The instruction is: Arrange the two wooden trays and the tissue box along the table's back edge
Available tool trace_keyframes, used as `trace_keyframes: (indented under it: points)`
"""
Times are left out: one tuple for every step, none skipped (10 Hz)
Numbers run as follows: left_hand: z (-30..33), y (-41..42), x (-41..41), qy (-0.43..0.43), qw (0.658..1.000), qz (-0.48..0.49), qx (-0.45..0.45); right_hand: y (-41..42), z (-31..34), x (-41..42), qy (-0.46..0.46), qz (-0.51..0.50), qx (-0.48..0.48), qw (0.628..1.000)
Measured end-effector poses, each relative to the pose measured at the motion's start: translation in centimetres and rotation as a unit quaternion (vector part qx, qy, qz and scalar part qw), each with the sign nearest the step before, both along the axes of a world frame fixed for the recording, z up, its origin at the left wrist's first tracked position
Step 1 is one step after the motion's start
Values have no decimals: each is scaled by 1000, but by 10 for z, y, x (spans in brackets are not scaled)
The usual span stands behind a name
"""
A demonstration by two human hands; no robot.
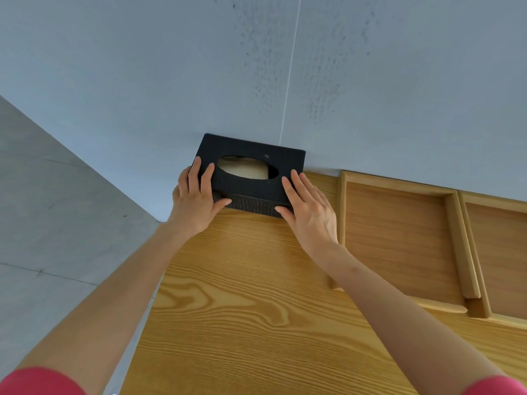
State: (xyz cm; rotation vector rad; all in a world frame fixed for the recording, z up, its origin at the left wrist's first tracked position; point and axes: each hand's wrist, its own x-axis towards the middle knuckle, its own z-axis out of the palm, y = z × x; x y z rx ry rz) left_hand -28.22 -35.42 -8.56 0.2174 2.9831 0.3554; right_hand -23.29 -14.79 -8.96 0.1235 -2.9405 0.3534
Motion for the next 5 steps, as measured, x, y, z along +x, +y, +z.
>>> trace_keyframes:
  points:
    - [4,2,2,-18,1000,12,-11,0,7,1,-24,6,-22,999]
    - [8,4,3,-36,999,18,-30,2,11,2,-80,20,-31,996]
    - [17,14,4,-56,997,30,-51,6,20,4,-124,40,-22,991]
    - [26,23,8,-49,997,18,-60,8,26,8,-148,40,-22,988]
    - [39,33,16,-25,998,-22,-53,12,36,22,-167,39,-21,985]
